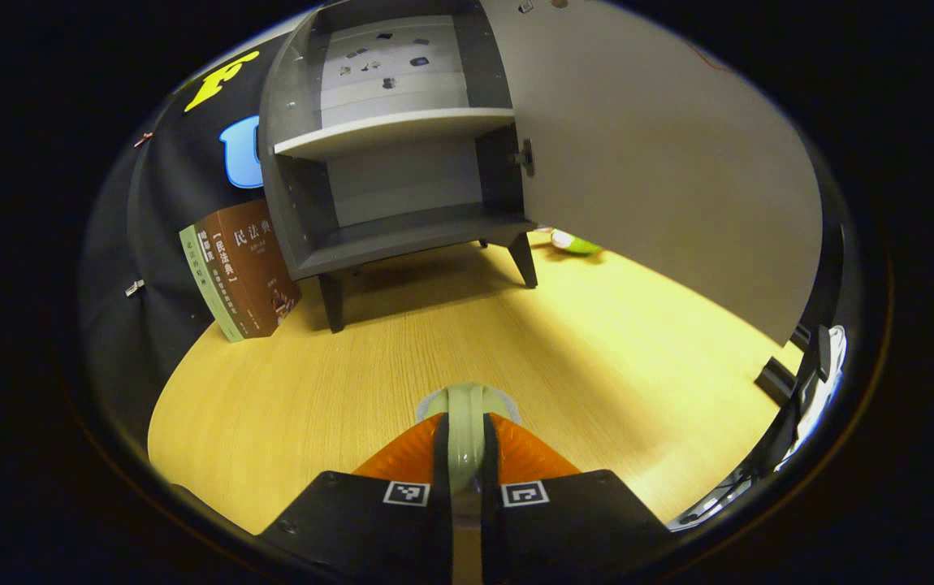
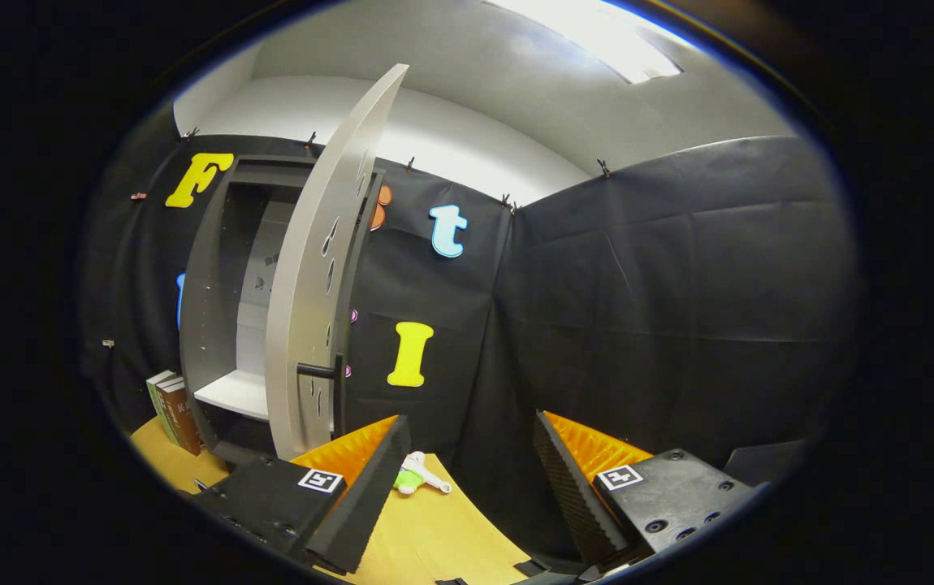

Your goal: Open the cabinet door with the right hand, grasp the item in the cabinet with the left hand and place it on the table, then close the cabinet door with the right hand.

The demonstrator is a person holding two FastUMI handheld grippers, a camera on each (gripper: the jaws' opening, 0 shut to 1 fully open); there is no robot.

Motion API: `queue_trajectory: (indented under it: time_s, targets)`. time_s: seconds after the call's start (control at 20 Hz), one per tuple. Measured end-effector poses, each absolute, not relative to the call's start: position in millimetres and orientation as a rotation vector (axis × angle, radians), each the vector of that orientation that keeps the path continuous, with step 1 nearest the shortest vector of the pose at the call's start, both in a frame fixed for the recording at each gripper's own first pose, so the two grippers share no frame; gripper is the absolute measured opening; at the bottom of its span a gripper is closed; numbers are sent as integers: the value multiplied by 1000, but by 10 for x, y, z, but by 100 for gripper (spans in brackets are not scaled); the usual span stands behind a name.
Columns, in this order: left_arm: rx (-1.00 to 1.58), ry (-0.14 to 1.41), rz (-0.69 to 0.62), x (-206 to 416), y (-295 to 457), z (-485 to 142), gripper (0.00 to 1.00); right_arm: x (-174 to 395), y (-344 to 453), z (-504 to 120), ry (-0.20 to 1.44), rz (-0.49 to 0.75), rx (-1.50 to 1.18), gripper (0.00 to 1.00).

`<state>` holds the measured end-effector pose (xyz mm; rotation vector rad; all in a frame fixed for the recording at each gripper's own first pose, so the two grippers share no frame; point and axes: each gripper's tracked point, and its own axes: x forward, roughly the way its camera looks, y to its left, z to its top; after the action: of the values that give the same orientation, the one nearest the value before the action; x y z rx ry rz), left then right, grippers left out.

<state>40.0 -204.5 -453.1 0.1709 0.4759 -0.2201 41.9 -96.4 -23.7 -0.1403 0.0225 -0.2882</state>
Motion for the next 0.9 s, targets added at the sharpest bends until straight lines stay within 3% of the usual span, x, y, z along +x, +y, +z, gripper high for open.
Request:
queue_trajectory:
  time_s: [0.2,0.35,0.5,0.6,0.7,0.9]
  targets:
    - [164,472,-229,385,-2088,-4623,20,446,-992,-232,25,-295,-152,97]
    - [162,492,-255,358,-2134,-4699,30,511,-945,-252,27,-287,-155,97]
    - [145,471,-273,306,-2137,-4628,76,559,-889,-259,22,-271,-166,97]
    - [143,463,-269,290,-2109,-4566,91,584,-882,-283,23,-265,-185,97]
    - [152,454,-263,277,-2071,-4495,97,610,-891,-306,27,-265,-182,97]
    - [137,416,-276,250,-2076,-4213,97,621,-1000,-361,41,-287,-137,98]
